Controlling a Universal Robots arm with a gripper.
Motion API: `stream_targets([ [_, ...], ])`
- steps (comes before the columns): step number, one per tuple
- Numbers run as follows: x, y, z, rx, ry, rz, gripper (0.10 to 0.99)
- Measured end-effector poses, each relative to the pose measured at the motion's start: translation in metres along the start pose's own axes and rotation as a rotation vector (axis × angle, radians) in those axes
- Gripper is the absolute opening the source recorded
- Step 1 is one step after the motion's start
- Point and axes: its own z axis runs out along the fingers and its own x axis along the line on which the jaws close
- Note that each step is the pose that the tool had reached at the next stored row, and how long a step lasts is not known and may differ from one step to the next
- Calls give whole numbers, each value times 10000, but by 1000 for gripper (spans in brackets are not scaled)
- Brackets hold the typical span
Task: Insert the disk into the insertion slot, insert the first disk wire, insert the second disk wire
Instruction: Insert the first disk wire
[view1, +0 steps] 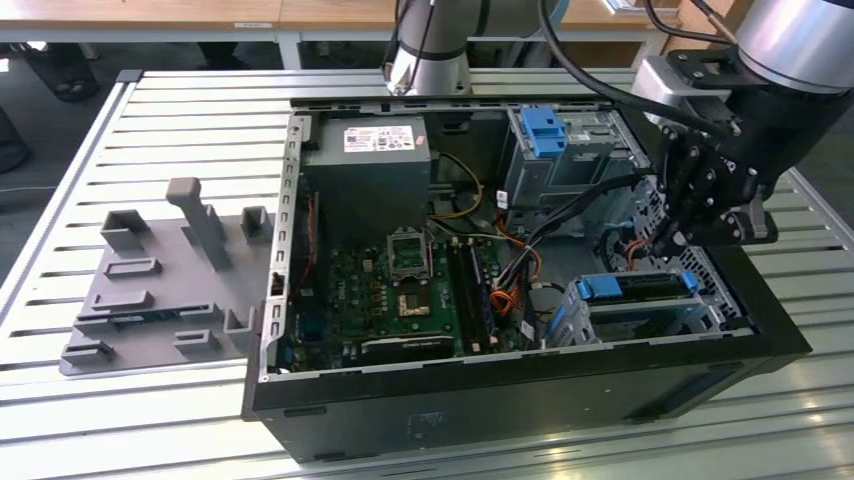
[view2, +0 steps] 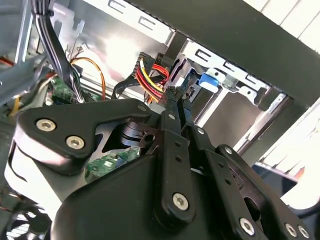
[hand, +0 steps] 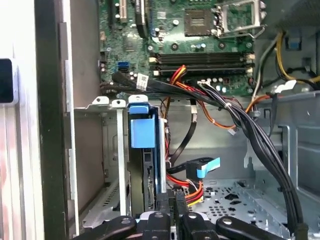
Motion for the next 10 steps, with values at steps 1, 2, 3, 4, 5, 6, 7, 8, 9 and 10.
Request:
stream_targets([
  [1,0,0,3,3,0,-161,165],
  [2,0,0,5,6,1,-317,165],
  [3,0,0,8,9,1,-472,165],
  [4,1,1,10,12,0,-572,165],
  [5,6,5,12,23,-1,-606,165],
  [6,10,6,12,34,-1,-612,165],
  [7,15,6,13,35,-1,-613,165],
  [8,22,6,15,38,-2,-615,165],
  [9,29,7,16,44,-3,-614,165],
  [10,38,9,17,53,-2,-613,165],
])
